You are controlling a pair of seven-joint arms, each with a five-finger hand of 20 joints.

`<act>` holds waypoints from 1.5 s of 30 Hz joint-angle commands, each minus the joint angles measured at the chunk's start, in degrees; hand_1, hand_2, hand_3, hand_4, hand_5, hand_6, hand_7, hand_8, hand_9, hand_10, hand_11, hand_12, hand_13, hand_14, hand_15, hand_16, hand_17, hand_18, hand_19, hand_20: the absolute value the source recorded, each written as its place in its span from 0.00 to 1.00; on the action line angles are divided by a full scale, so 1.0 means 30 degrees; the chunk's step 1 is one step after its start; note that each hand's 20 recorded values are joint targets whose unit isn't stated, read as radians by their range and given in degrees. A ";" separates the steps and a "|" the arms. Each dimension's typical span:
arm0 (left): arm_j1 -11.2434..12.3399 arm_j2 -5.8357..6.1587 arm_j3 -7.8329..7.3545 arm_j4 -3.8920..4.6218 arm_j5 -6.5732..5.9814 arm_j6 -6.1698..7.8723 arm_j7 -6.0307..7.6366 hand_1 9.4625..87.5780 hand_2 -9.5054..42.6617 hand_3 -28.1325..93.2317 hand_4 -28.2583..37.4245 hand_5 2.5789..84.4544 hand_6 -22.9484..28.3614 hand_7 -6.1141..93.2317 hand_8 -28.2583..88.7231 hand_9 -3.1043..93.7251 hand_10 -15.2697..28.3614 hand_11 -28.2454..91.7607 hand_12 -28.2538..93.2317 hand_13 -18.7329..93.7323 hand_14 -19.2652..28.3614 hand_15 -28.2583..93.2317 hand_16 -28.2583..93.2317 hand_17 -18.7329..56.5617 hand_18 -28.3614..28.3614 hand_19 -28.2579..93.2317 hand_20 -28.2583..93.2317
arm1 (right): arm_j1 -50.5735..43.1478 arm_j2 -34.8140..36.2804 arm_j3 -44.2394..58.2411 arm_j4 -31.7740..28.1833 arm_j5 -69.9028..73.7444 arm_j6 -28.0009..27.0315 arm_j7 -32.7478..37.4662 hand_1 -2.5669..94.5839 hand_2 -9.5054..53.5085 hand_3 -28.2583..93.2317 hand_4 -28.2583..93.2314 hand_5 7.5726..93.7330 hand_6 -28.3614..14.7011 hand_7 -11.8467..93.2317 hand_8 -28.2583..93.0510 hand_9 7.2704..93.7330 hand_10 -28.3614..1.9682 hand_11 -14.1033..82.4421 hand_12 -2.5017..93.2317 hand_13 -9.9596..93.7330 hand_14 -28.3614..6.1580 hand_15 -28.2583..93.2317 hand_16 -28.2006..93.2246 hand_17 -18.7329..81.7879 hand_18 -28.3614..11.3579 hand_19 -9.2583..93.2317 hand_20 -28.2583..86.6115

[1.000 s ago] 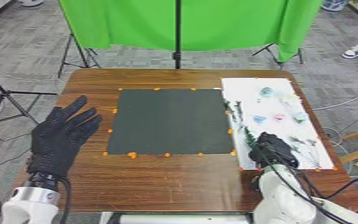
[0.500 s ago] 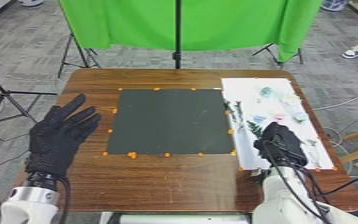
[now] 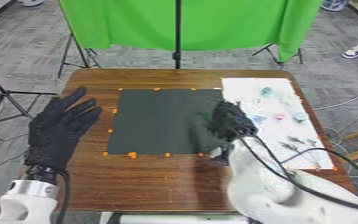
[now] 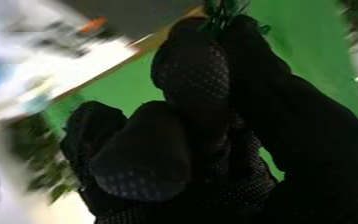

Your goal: Arrange flowers

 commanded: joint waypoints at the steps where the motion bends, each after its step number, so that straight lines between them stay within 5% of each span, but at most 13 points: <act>1: -0.0642 0.0799 0.0006 -0.0072 0.0034 -0.0311 0.0243 0.12 0.36 0.85 0.00 0.40 0.61 0.21 0.15 0.35 0.80 0.43 0.31 0.35 0.94 0.52 0.19 0.10 0.87 0.63 0.31 | 0.5232 -0.4850 -0.2714 0.2672 0.0192 -0.0405 -0.0800 0.57 0.00 0.84 0.03 0.92 0.54 0.40 0.39 0.98 0.55 0.64 0.27 0.95 0.62 0.83 0.40 0.78 0.18 1.00 0.71; 5: -0.0927 0.1244 0.0057 -0.0059 -0.0027 -0.0535 0.0802 0.12 0.36 0.84 0.00 0.40 0.61 0.21 0.15 0.35 0.80 0.43 0.31 0.36 0.93 0.52 0.19 0.10 0.88 0.64 0.31 | 0.6371 -0.6747 -0.4339 0.4292 0.1771 -0.0127 -0.0920 0.56 0.00 0.85 0.03 0.92 0.54 0.40 0.39 0.98 0.56 0.64 0.27 0.95 0.62 0.83 0.40 0.78 0.19 1.00 0.71; 8: -0.2263 0.1435 0.0708 0.0372 0.0004 -0.1080 0.0644 0.12 0.35 0.84 0.00 0.40 0.61 0.21 0.15 0.35 0.80 0.43 0.31 0.37 0.92 0.52 0.19 0.11 0.88 0.64 0.32 | 0.7398 -0.7330 -0.5821 0.4964 0.3415 0.0602 -0.0324 0.56 0.00 0.85 0.03 0.92 0.55 0.40 0.39 0.98 0.56 0.65 0.27 0.95 0.63 0.83 0.41 0.78 0.19 1.00 0.71; 12: -0.3334 0.1823 0.1120 0.0595 0.0029 -0.1208 0.0584 0.12 0.36 0.85 0.00 0.39 0.61 0.21 0.15 0.34 0.82 0.43 0.32 0.36 0.93 0.52 0.20 0.10 0.89 0.65 0.32 | 0.8915 -0.8270 -0.8005 0.5968 0.4530 0.1825 -0.0167 0.56 0.00 0.85 0.03 0.91 0.56 0.41 0.39 0.98 0.58 0.65 0.27 0.95 0.64 0.83 0.41 0.78 0.20 1.00 0.71; 19: -0.3625 0.2400 0.1471 0.0484 -0.0040 -0.1158 0.0870 0.12 0.36 0.84 0.00 0.39 0.60 0.22 0.16 0.33 0.82 0.41 0.34 0.34 0.94 0.48 0.24 0.07 0.92 0.65 0.32 | 1.0593 -0.9809 -0.9640 0.7278 0.7140 0.1436 0.0186 0.56 0.00 0.84 0.04 0.91 0.57 0.41 0.38 0.98 0.58 0.65 0.27 0.95 0.65 0.83 0.41 0.78 0.20 1.00 0.72; 24: -0.3704 0.2221 0.1494 0.0567 -0.0004 -0.1405 0.0717 0.12 0.37 0.84 0.00 0.37 0.59 0.22 0.18 0.33 0.82 0.30 0.43 0.30 1.00 0.30 0.36 0.01 0.97 0.66 0.32 | 1.0322 -0.9987 -0.9296 0.7731 0.8360 0.0934 0.0432 0.56 0.00 0.82 0.05 0.93 0.56 0.35 0.40 1.00 0.57 0.62 0.27 0.96 0.63 0.82 0.41 0.78 0.18 1.00 0.71; 31: -0.3802 0.2320 0.1689 0.0560 -0.0068 -0.1378 0.1053 0.12 0.37 0.84 0.00 0.38 0.59 0.20 0.17 0.35 0.83 0.33 0.39 0.34 1.00 0.38 0.31 0.04 0.95 0.65 0.32 | 0.9101 -0.9992 -0.8362 0.8126 0.8426 -0.0745 0.1271 0.56 0.00 0.81 0.03 0.94 0.56 0.34 0.39 1.00 0.57 0.62 0.27 0.96 0.62 0.82 0.41 0.78 0.18 1.00 0.72; 45: -0.4921 0.2052 0.2323 0.1007 -0.0044 -0.1905 0.0677 0.13 0.38 0.84 0.00 0.38 0.59 0.21 0.17 0.35 0.81 0.33 0.40 0.36 0.99 0.31 0.34 0.04 0.95 0.61 0.35 | 0.8888 -1.0106 -0.8574 0.8420 0.7624 -0.1723 0.1941 0.53 0.00 0.81 0.03 0.97 0.56 0.30 0.36 1.00 0.56 0.63 0.25 0.97 0.58 0.81 0.41 0.78 0.14 1.00 0.72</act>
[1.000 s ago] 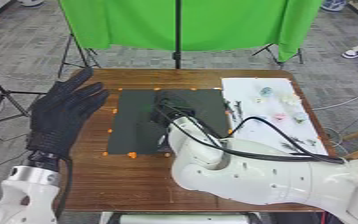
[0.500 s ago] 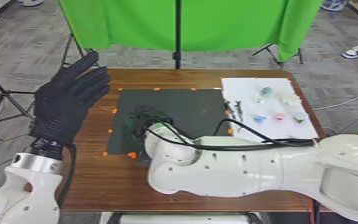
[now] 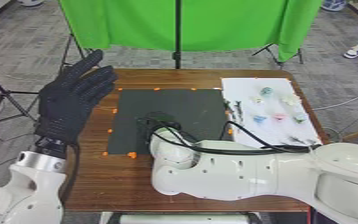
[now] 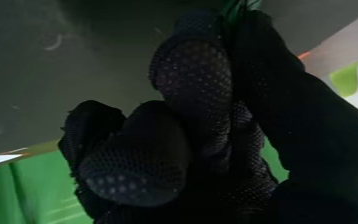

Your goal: Arrange flowers

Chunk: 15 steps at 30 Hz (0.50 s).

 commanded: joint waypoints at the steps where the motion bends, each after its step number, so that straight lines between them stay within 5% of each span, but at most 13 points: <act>1: -0.0531 -0.0266 0.0316 0.0344 -0.0024 -0.0477 -0.0304 0.13 0.38 0.84 0.00 0.38 0.59 0.21 0.17 0.35 0.81 0.33 0.39 0.36 0.99 0.32 0.34 0.04 0.95 0.61 0.35 | -0.0123 -0.0160 0.0249 -0.0166 0.0183 -0.0595 -0.0251 0.53 0.00 0.81 0.03 0.97 0.56 0.30 0.36 1.00 0.56 0.63 0.25 0.97 0.58 0.81 0.41 0.78 0.14 1.00 0.72; 8: -0.0674 -0.0414 0.0202 0.0455 0.0025 -0.0714 -0.0357 0.14 0.38 0.84 0.00 0.38 0.59 0.22 0.16 0.35 0.79 0.36 0.38 0.36 0.97 0.34 0.32 0.05 0.94 0.60 0.35 | -0.0065 -0.0281 0.0743 -0.0073 0.1662 -0.1250 -0.0600 0.50 0.06 0.82 0.01 0.97 0.59 0.30 0.30 1.00 0.55 0.63 0.25 0.97 0.59 0.81 0.41 0.77 0.14 1.00 0.72; 11: -0.0686 -0.0676 0.0032 0.0522 0.0047 -0.0953 -0.0656 0.14 0.38 0.84 0.00 0.38 0.59 0.23 0.16 0.35 0.79 0.34 0.39 0.36 0.99 0.28 0.35 0.03 0.96 0.58 0.36 | -0.0138 -0.0367 0.0931 0.0043 0.1728 -0.1541 -0.0768 0.49 0.08 0.82 0.01 0.96 0.58 0.27 0.27 1.00 0.55 0.62 0.26 0.96 0.57 0.81 0.41 0.77 0.13 1.00 0.71; 12: -0.0680 -0.0312 0.0345 0.0426 -0.0003 -0.0633 -0.0282 0.14 0.38 0.84 0.00 0.37 0.59 0.23 0.16 0.35 0.79 0.33 0.39 0.36 1.00 0.27 0.35 0.03 0.96 0.58 0.37 | -0.0055 -0.0171 0.0863 -0.0199 0.2022 -0.1349 -0.0833 0.48 0.08 0.81 0.01 0.97 0.58 0.26 0.26 1.00 0.55 0.62 0.26 0.96 0.56 0.81 0.41 0.76 0.13 1.00 0.71; 15: -0.0501 -0.0287 0.0230 0.0360 -0.0020 -0.0499 -0.0219 0.14 0.38 0.84 0.00 0.37 0.59 0.23 0.16 0.35 0.78 0.33 0.40 0.36 1.00 0.27 0.36 0.03 0.96 0.58 0.37 | -0.0274 -0.0214 0.1225 -0.0295 0.2427 -0.1819 -0.0951 0.47 0.10 0.81 0.01 0.95 0.57 0.26 0.22 1.00 0.54 0.61 0.25 0.96 0.56 0.81 0.41 0.76 0.13 1.00 0.71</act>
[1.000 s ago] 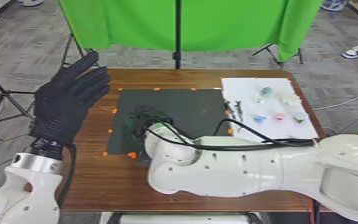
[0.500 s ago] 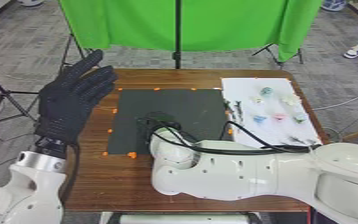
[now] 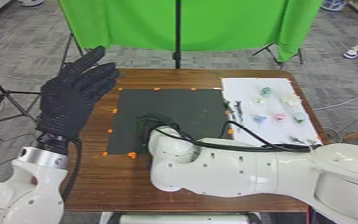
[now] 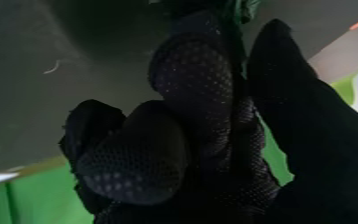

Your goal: Arrange flowers

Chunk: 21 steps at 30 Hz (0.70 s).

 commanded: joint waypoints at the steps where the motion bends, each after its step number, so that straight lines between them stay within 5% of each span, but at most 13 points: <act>1: 0.0128 -0.0008 0.0139 0.0056 -0.0022 0.0149 0.0047 0.14 0.39 0.84 0.00 0.37 0.59 0.23 0.16 0.35 0.78 0.32 0.40 0.36 1.00 0.26 0.36 0.02 0.97 0.58 0.37 | -0.0050 -0.0107 0.0266 -0.0325 0.0950 -0.0677 -0.0359 0.47 0.10 0.81 0.01 0.95 0.57 0.25 0.22 1.00 0.54 0.61 0.25 0.96 0.55 0.81 0.41 0.76 0.13 1.00 0.71; 2: -0.0005 -0.0166 0.0149 0.0175 0.0037 -0.0081 -0.0219 0.14 0.39 0.84 0.00 0.37 0.59 0.23 0.16 0.35 0.78 0.32 0.40 0.36 1.00 0.26 0.36 0.02 0.97 0.58 0.37 | -0.0360 -0.0105 0.0596 -0.0353 0.1049 -0.0949 -0.0258 0.47 0.10 0.81 0.01 0.94 0.56 0.25 0.21 1.00 0.53 0.60 0.25 0.96 0.54 0.81 0.41 0.76 0.12 1.00 0.71; 5: 0.0034 -0.0034 0.0281 0.0125 -0.0074 0.0128 0.0110 0.14 0.39 0.83 0.00 0.37 0.58 0.24 0.16 0.35 0.78 0.31 0.41 0.35 1.00 0.26 0.38 0.01 0.98 0.57 0.38 | -0.0236 -0.0111 0.0492 -0.0396 0.1023 -0.0943 -0.0364 0.47 0.11 0.81 0.02 0.92 0.55 0.24 0.20 1.00 0.52 0.59 0.25 0.95 0.53 0.81 0.41 0.75 0.11 1.00 0.71; 10: -0.0005 -0.0110 0.0250 0.0146 -0.0034 0.0079 -0.0093 0.14 0.39 0.83 0.00 0.37 0.58 0.24 0.17 0.35 0.77 0.30 0.42 0.34 1.00 0.25 0.38 0.01 0.98 0.56 0.38 | -0.0170 0.0076 0.0646 -0.0414 0.1629 -0.0885 -0.0608 0.46 0.12 0.80 0.03 0.92 0.56 0.24 0.16 1.00 0.50 0.58 0.24 0.95 0.52 0.81 0.40 0.75 0.11 1.00 0.71; 19: 0.0510 -0.0079 0.0097 0.0014 -0.0169 0.0640 0.0118 0.13 0.40 0.83 0.00 0.36 0.58 0.23 0.17 0.35 0.78 0.26 0.45 0.31 1.00 0.24 0.39 0.00 0.99 0.56 0.40 | 0.0524 0.0362 -0.0100 -0.1016 0.1459 0.0721 -0.1092 0.44 0.14 0.80 0.04 0.88 0.57 0.22 0.16 1.00 0.52 0.55 0.23 0.95 0.53 0.80 0.40 0.75 0.12 1.00 0.70; 21: 0.0685 0.0114 0.0069 -0.0084 -0.0202 0.0899 0.0501 0.13 0.40 0.83 0.00 0.37 0.58 0.23 0.18 0.35 0.78 0.26 0.45 0.31 1.00 0.24 0.39 0.00 0.98 0.57 0.40 | 0.0666 0.0434 -0.0177 -0.1134 0.1762 0.0839 -0.1669 0.44 0.13 0.80 0.04 0.88 0.58 0.22 0.17 1.00 0.53 0.55 0.23 0.95 0.54 0.80 0.40 0.75 0.12 1.00 0.70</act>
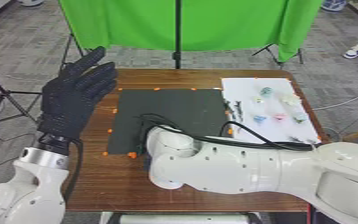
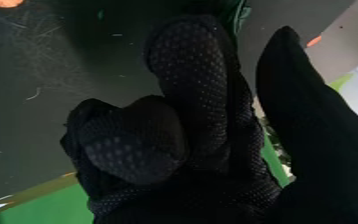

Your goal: Arrange flowers

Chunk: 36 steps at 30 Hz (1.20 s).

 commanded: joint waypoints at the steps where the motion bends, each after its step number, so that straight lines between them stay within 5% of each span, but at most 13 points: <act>1: 0.0727 0.0038 -0.0145 -0.0122 -0.0170 0.0727 0.0267 0.13 0.40 0.83 0.01 0.37 0.57 0.23 0.18 0.35 0.78 0.26 0.45 0.31 1.00 0.24 0.39 0.00 0.98 0.57 0.40 | 0.0280 0.0281 -0.0124 -0.0712 0.0065 0.0597 -0.0695 0.44 0.13 0.80 0.04 0.88 0.59 0.22 0.17 1.00 0.54 0.56 0.23 0.95 0.54 0.80 0.40 0.74 0.12 1.00 0.70; 9: 0.1206 0.0014 -0.0450 -0.0301 -0.0184 0.1135 0.0428 0.13 0.40 0.83 0.01 0.36 0.55 0.23 0.19 0.32 0.75 0.25 0.47 0.24 1.00 0.21 0.42 0.00 0.97 0.52 0.45 | 0.0269 0.0433 -0.0084 -0.1080 -0.0074 0.0733 -0.0980 0.41 0.13 0.80 0.06 0.89 0.59 0.22 0.14 1.00 0.50 0.55 0.23 0.95 0.52 0.80 0.40 0.74 0.11 1.00 0.70; 14: 0.3144 -0.0328 -0.1646 -0.0905 -0.0228 0.1622 0.0672 0.12 0.41 0.83 0.01 0.34 0.55 0.23 0.19 0.28 0.79 0.23 0.49 0.22 1.00 0.20 0.41 0.00 0.94 0.52 0.51 | 0.1102 0.1125 -0.0905 -0.1912 -0.1025 0.1557 -0.1043 0.39 0.15 0.79 0.08 0.90 0.60 0.23 0.14 1.00 0.54 0.58 0.23 0.96 0.54 0.79 0.40 0.75 0.11 1.00 0.69; 15: 0.3422 -0.0530 -0.1885 -0.0983 -0.0175 0.1678 0.0340 0.12 0.41 0.83 0.01 0.34 0.55 0.22 0.20 0.28 0.80 0.23 0.49 0.23 1.00 0.21 0.40 0.00 0.93 0.54 0.50 | 0.1050 0.1448 -0.0873 -0.2148 -0.1352 0.1373 -0.1037 0.39 0.16 0.78 0.08 0.90 0.61 0.23 0.15 1.00 0.55 0.58 0.23 0.97 0.55 0.79 0.40 0.75 0.12 1.00 0.69; 20: 0.5417 -0.0818 -0.3246 -0.1683 -0.0232 0.2182 0.1021 0.12 0.39 0.84 0.01 0.37 0.59 0.16 0.21 0.30 0.87 0.28 0.44 0.26 1.00 0.44 0.26 0.03 0.91 0.68 0.29 | 0.0526 0.3739 0.0292 -0.3873 -0.2223 0.1087 -0.1176 0.40 0.17 0.77 0.08 0.91 0.64 0.24 0.15 1.00 0.57 0.59 0.22 0.97 0.60 0.79 0.40 0.76 0.15 1.00 0.70; 21: 0.5509 -0.1081 -0.3412 -0.1798 -0.0085 0.2064 0.0667 0.12 0.38 0.84 0.01 0.38 0.60 0.16 0.21 0.31 0.87 0.31 0.41 0.27 1.00 0.48 0.24 0.04 0.90 0.68 0.28 | 0.0010 0.4586 0.0825 -0.4545 -0.2693 0.1555 -0.1026 0.41 0.17 0.77 0.07 0.91 0.64 0.24 0.15 1.00 0.57 0.59 0.22 0.96 0.61 0.79 0.40 0.76 0.15 1.00 0.70; 26: 0.6057 -0.1397 -0.4342 -0.2080 0.0237 0.1760 -0.0027 0.14 0.36 0.84 0.00 0.41 0.63 0.16 0.19 0.34 0.86 0.40 0.35 0.32 1.00 0.56 0.17 0.09 0.89 0.68 0.27 | -0.5389 0.8671 0.6486 -0.7689 -0.5602 0.2680 -0.0414 0.40 0.18 0.77 0.06 0.85 0.61 0.25 0.15 0.98 0.56 0.53 0.25 0.92 0.61 0.79 0.40 0.73 0.17 1.00 0.66; 27: 0.5872 -0.1360 -0.4127 -0.1993 0.0188 0.1819 0.0089 0.14 0.36 0.84 0.00 0.41 0.63 0.16 0.18 0.34 0.86 0.40 0.35 0.33 0.99 0.57 0.17 0.09 0.89 0.68 0.27 | -0.6101 0.9662 0.6722 -0.8266 -0.6203 0.4824 -0.0233 0.40 0.18 0.77 0.06 0.84 0.60 0.25 0.15 0.97 0.55 0.52 0.25 0.91 0.60 0.79 0.40 0.73 0.17 1.00 0.65; 30: 0.5785 -0.1463 -0.4034 -0.1903 0.0124 0.1772 0.0024 0.14 0.35 0.84 0.00 0.41 0.63 0.18 0.17 0.34 0.84 0.42 0.33 0.34 0.98 0.57 0.17 0.10 0.89 0.68 0.27 | -1.0903 1.1976 1.0881 -1.0561 -0.7634 0.6121 -0.0016 0.40 0.17 0.78 0.06 0.82 0.59 0.26 0.14 0.95 0.54 0.49 0.23 0.90 0.58 0.76 0.38 0.71 0.17 1.00 0.59; 32: 0.6463 -0.1630 -0.4533 -0.2024 0.0079 0.1676 0.0163 0.14 0.35 0.84 0.00 0.41 0.63 0.19 0.16 0.34 0.83 0.44 0.32 0.36 1.00 0.64 0.16 0.11 0.90 0.70 0.29 | -1.3650 1.2793 1.2979 -1.1416 -0.9748 0.6716 0.0658 0.40 0.16 0.79 0.06 0.82 0.58 0.26 0.14 0.94 0.53 0.47 0.22 0.90 0.56 0.75 0.38 0.70 0.17 1.00 0.56; 36: 0.7695 -0.1436 -0.5146 -0.2232 -0.0300 0.2300 0.0885 0.14 0.35 0.84 0.00 0.41 0.62 0.19 0.16 0.35 0.84 0.45 0.32 0.38 1.00 0.72 0.14 0.13 0.92 0.73 0.31 | -1.8358 1.3198 1.7830 -1.2278 -1.1429 0.5827 0.1456 0.40 0.15 0.80 0.06 0.80 0.56 0.26 0.14 0.93 0.50 0.45 0.22 0.89 0.53 0.74 0.37 0.69 0.17 1.00 0.54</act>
